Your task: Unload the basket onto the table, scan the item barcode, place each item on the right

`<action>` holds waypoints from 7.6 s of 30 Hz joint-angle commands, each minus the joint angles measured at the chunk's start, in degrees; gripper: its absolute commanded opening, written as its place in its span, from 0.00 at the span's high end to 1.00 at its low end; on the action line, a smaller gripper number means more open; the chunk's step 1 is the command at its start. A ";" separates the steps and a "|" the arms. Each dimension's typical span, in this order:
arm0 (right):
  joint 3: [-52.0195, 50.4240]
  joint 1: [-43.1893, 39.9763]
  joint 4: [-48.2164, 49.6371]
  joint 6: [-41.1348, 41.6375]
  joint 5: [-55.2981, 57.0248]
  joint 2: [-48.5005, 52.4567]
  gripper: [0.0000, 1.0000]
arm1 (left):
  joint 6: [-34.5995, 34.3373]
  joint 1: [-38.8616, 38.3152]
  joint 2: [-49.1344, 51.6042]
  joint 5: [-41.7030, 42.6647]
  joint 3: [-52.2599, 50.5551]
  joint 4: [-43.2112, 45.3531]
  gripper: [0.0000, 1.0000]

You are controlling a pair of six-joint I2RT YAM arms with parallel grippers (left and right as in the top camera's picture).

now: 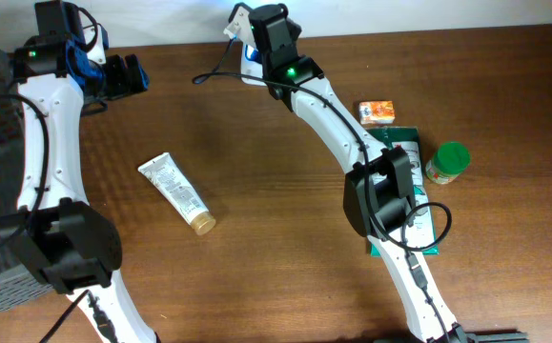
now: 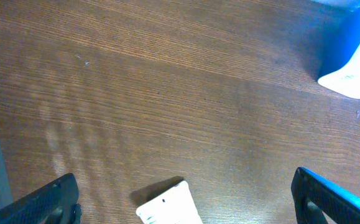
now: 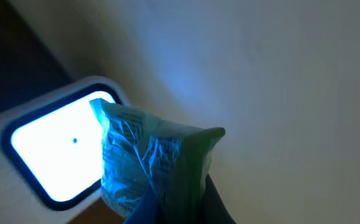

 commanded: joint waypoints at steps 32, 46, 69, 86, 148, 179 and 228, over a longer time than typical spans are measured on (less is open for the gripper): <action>-30.14 -29.00 -62.42 47.32 -28.68 -25.18 0.64 | -0.28 0.09 0.09 -0.07 -0.15 0.09 0.01; -15.98 -19.43 -66.86 40.65 -45.59 -25.49 0.27 | -0.50 0.04 0.09 4.94 -0.15 -3.67 0.01; -16.17 -20.06 -65.13 39.39 -44.06 -25.42 0.23 | -29.42 -11.32 0.20 -17.77 -31.28 -12.33 1.00; -30.29 -18.86 -57.99 39.41 -55.06 -25.31 0.21 | -20.04 -21.51 0.20 -1.92 -38.21 9.84 1.00; -42.40 -0.52 -16.50 56.19 -47.32 -21.44 0.47 | 7.04 -2.51 0.20 3.04 26.05 -14.16 0.01; -42.58 11.08 -19.32 95.01 -32.02 -15.96 0.47 | 7.04 -2.51 0.20 3.04 26.05 -14.16 0.01; -47.41 -1.66 -21.22 63.65 -50.97 -14.73 0.96 | 7.04 -2.51 0.20 3.04 26.05 -14.16 0.01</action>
